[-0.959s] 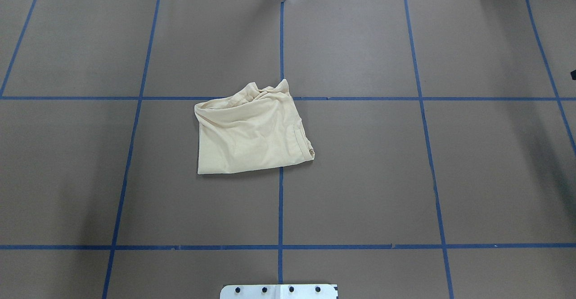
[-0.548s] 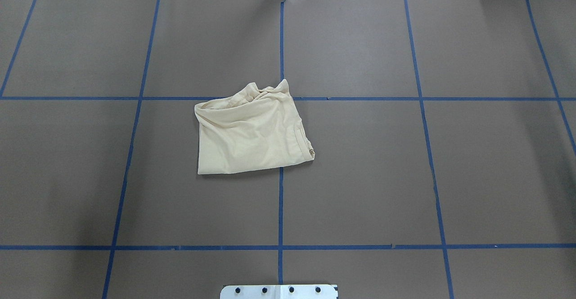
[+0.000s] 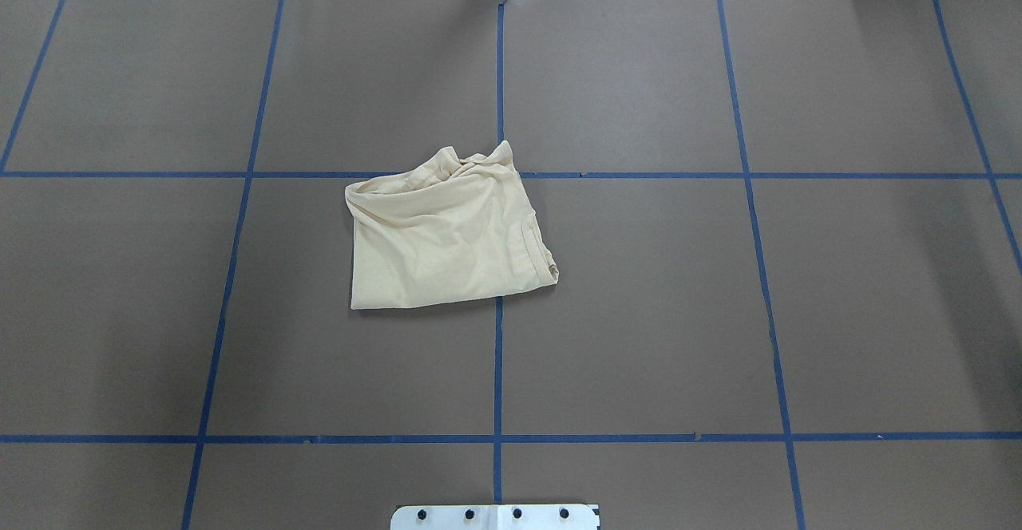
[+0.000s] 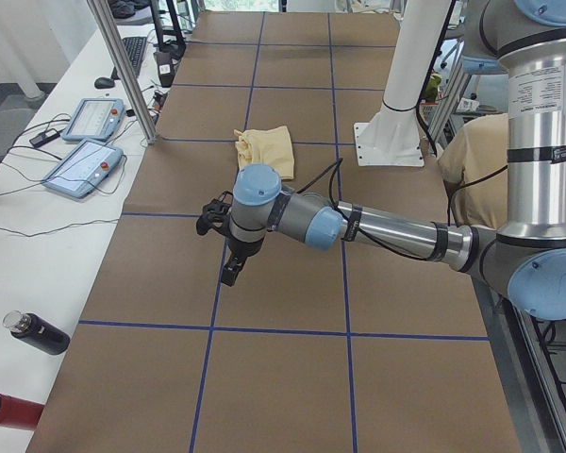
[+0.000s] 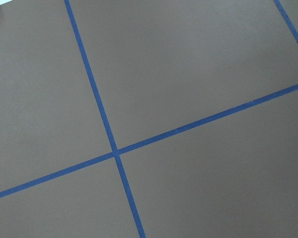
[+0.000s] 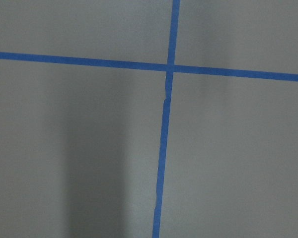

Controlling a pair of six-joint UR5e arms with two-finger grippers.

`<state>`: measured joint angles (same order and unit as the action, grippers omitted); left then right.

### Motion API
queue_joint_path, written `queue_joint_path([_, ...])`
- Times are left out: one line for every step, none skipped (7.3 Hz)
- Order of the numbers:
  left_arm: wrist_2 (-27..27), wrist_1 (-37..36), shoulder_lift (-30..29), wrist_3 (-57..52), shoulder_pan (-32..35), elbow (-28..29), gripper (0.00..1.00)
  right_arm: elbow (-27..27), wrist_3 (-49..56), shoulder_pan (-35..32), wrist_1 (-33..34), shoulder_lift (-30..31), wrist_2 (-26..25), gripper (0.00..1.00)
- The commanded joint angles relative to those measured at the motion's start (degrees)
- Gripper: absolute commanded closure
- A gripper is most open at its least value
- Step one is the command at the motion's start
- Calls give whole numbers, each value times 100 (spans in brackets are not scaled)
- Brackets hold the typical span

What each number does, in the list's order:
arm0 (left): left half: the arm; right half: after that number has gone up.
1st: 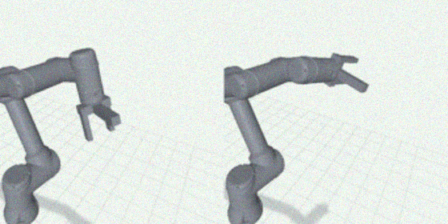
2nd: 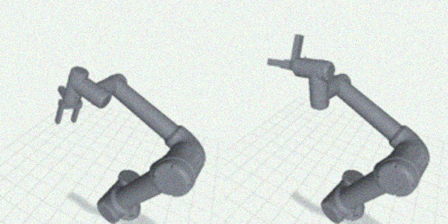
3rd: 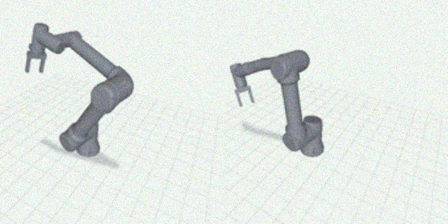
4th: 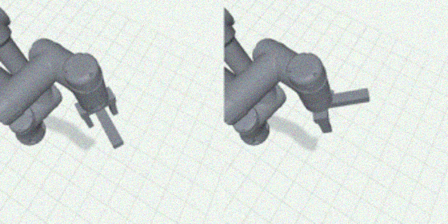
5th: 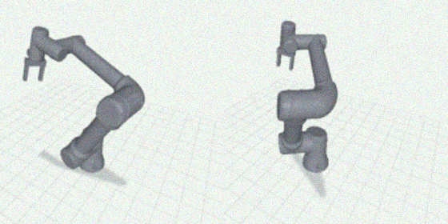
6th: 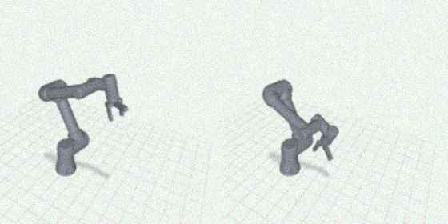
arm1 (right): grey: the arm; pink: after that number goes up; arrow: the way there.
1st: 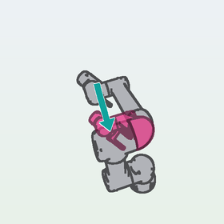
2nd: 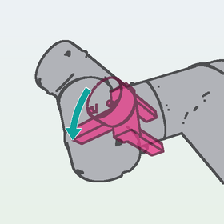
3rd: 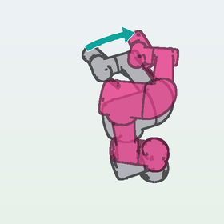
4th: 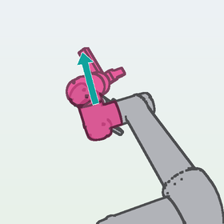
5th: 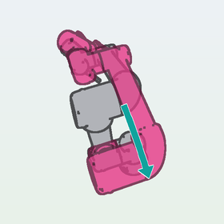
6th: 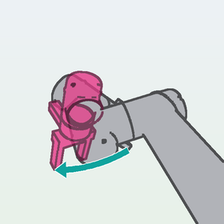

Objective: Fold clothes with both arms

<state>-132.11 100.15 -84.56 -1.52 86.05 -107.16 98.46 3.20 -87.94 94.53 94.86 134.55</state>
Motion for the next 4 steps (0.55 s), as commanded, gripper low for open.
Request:
queue_joint_path([19,-84,140,-24,17,2,0,16,93,-13,153,-19,-42,0])
queue_joint_path([-16,-22,11,63,17,-111,0,41,23,-21,144,-46,-25,0])
queue_joint_path([-60,-13,97,64,17,-147,0,-11,31,-22,118,-64,19,0])
queue_joint_path([-69,-30,80,73,17,-121,0,6,31,-22,83,-20,2,0])
